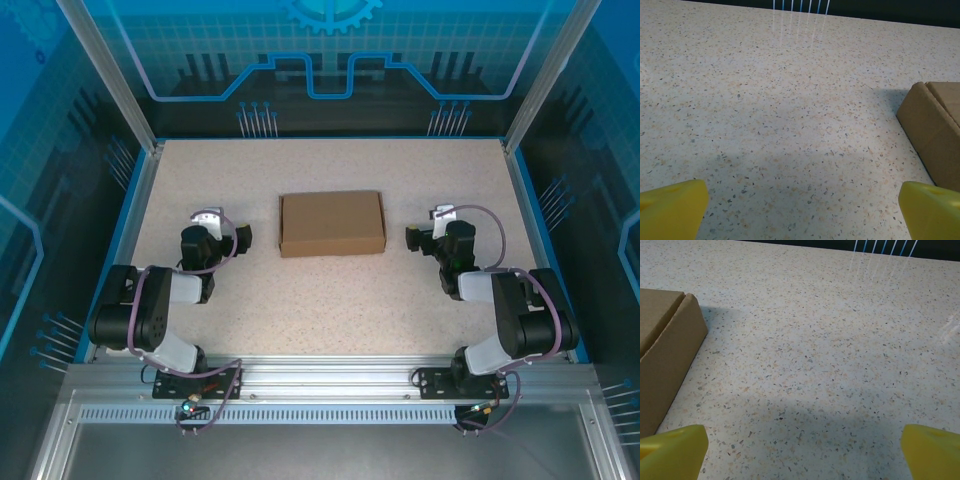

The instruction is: Fold the paper box

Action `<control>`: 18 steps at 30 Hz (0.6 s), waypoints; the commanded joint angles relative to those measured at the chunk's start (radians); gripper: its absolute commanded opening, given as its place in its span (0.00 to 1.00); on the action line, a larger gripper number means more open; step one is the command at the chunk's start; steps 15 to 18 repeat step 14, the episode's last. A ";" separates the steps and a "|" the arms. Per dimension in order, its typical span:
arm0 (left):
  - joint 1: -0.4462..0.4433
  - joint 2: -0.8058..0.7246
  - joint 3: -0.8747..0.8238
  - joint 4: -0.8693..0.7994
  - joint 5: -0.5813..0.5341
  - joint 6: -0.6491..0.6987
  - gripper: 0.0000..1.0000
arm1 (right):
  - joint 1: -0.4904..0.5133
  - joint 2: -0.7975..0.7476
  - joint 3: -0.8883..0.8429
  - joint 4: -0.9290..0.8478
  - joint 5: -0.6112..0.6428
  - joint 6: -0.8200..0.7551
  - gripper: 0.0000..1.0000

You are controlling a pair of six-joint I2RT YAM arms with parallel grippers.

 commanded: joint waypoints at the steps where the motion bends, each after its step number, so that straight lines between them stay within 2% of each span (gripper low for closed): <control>1: 0.003 0.003 0.019 0.034 0.020 0.018 0.99 | 0.000 -0.001 0.018 0.022 -0.004 -0.016 1.00; 18: 0.003 0.002 0.019 0.035 0.023 0.018 0.99 | -0.008 0.002 0.017 0.028 -0.047 -0.022 1.00</control>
